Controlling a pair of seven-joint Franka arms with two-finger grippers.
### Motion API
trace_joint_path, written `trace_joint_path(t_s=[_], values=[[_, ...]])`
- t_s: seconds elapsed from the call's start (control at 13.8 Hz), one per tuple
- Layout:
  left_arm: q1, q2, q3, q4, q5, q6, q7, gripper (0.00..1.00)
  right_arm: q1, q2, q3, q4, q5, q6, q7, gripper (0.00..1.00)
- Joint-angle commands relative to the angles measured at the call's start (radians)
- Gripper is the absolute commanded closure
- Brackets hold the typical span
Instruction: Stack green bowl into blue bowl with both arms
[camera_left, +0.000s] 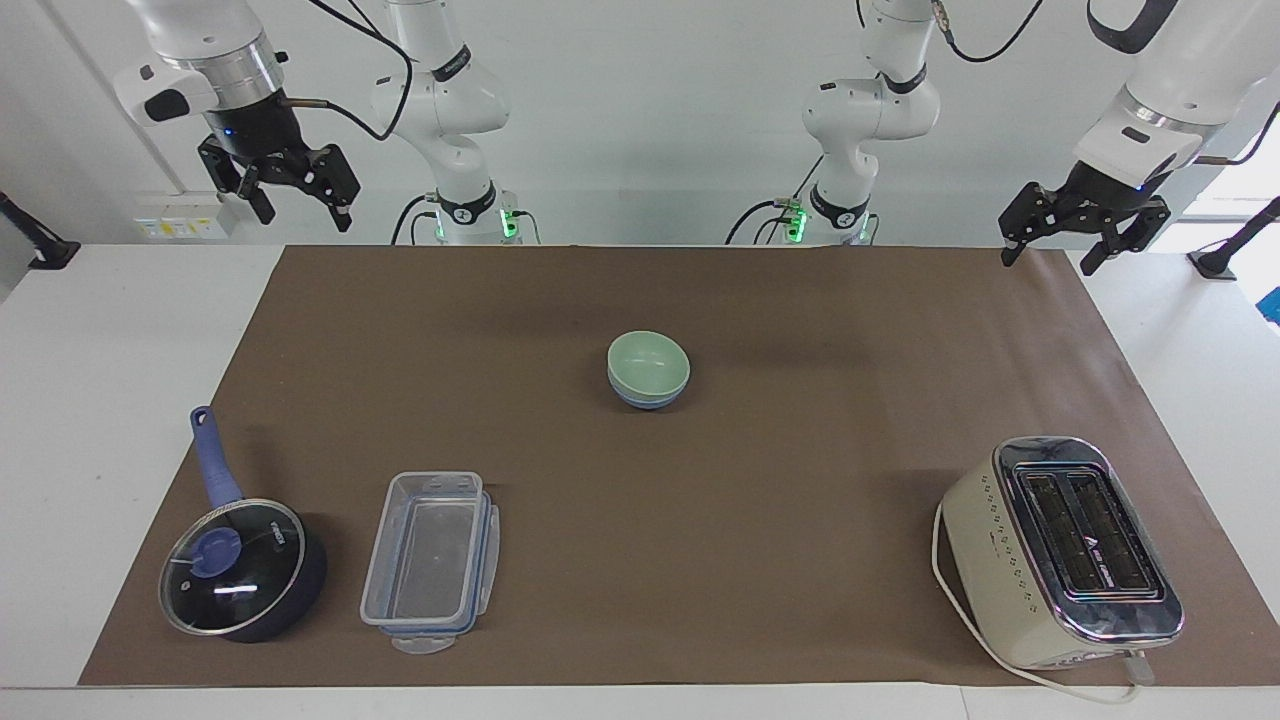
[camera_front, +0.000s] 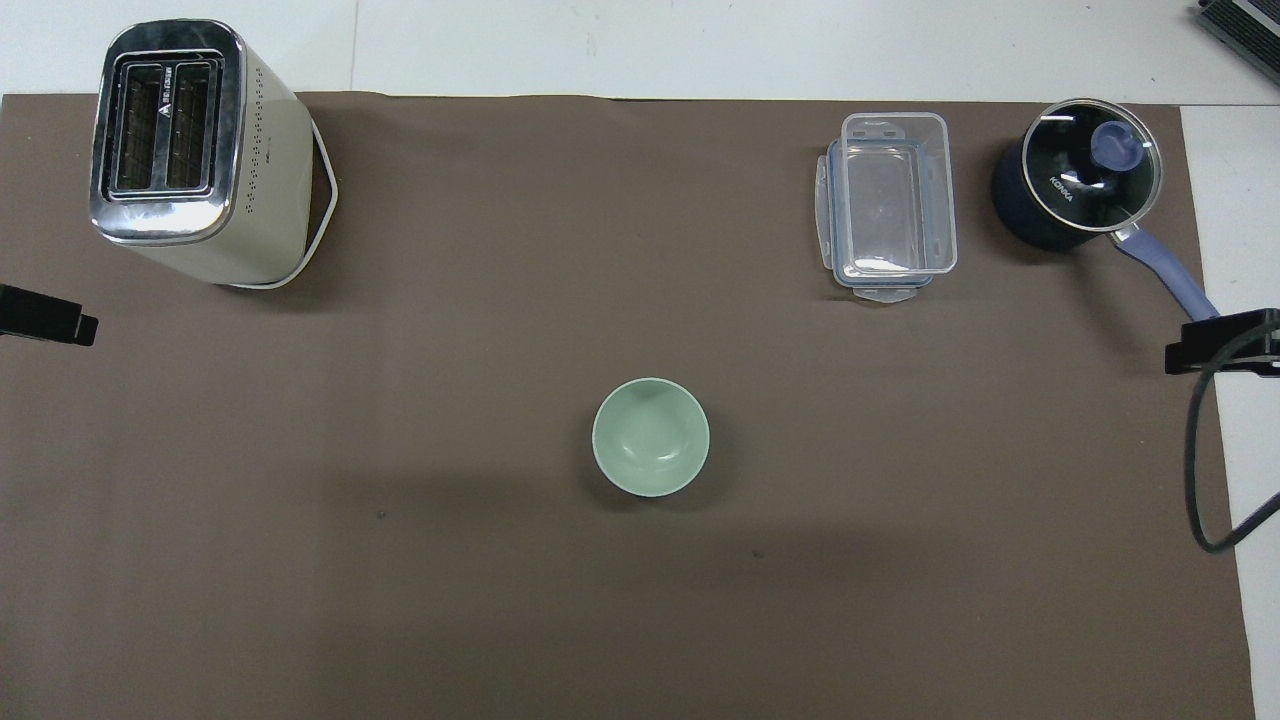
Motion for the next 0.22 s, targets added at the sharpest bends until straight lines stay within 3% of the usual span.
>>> trace_joint_path(t_s=[0.0, 0.14], values=[[-0.004, -0.009, 0.0, 0.0, 0.015, 0.0, 0.006, 0.0, -0.006, 0.003, 0.006, 0.01, -0.015, -0.017, -0.032, 0.0], [-0.004, -0.011, 0.0, 0.0, 0.015, -0.001, 0.006, 0.0, -0.007, 0.001, 0.006, 0.008, -0.014, -0.02, -0.033, 0.0]])
